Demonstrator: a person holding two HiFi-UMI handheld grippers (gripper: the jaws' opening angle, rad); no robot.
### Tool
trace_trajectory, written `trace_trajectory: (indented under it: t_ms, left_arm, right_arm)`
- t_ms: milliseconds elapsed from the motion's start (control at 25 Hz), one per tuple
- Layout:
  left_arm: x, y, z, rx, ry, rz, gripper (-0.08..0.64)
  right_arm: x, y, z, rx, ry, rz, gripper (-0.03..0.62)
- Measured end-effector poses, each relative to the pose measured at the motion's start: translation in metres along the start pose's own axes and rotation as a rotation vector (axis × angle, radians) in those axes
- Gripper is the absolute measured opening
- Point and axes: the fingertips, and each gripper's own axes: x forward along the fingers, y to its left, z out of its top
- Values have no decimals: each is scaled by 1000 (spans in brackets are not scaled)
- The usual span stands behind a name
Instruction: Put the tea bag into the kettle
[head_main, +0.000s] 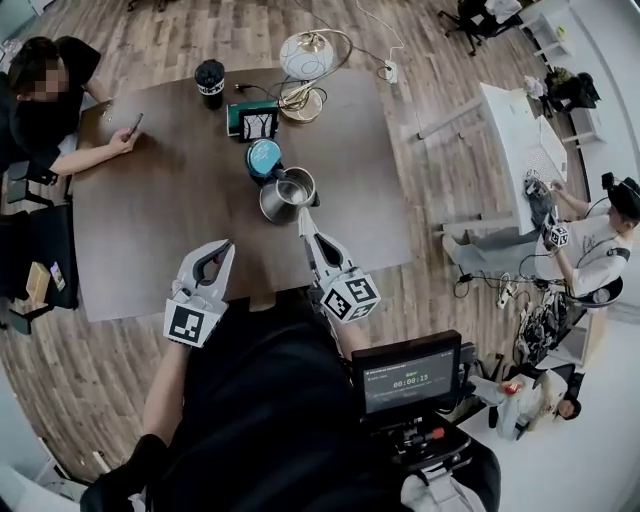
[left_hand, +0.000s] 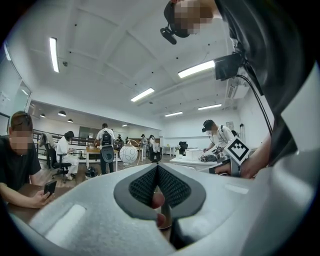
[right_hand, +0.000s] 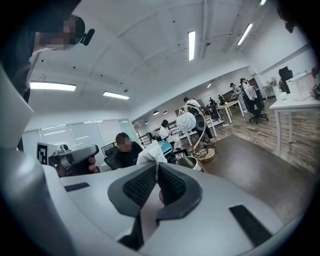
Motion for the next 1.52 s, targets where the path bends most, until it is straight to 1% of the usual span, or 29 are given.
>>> trace_trajectory:
  t_ms: [200,360,480,640,800,1000,1080,1320,1520]
  left_arm:
    - [3,-4,-7,19,14,-11,-15]
    - [10,-4,-6,18,13,-13,-15]
    - [15,-3,-2,25,-1,-7,-15]
    - [18,1,-1,18,-11,14,-15]
    - [16,6,2,19,-19,49,-15]
    - [13,15,4,21,-14,93,-15]
    - [12,18,3,23,-16,109,-15]
    - [11,20,1,15,-22,133,-15]
    - [9,24,0,15,-28,152,-15]
  right_arm:
    - [0,-7,6,-18,12,4,21]
    - [2,-19,14,-69,33,9,21]
    - [9,-29,24,-147,62,23,21]
    - [23,-36,41,-312,107,50,21]
    - [37,-48,55,-386,143,66,21]
    - [57,-62,60,-493,238,95,21]
    - [65,-63,59,-574,285,120,21]
    - [81,-60,43,-939,448,228,21]
    - [86,-58,28,-1186,576,331,21]
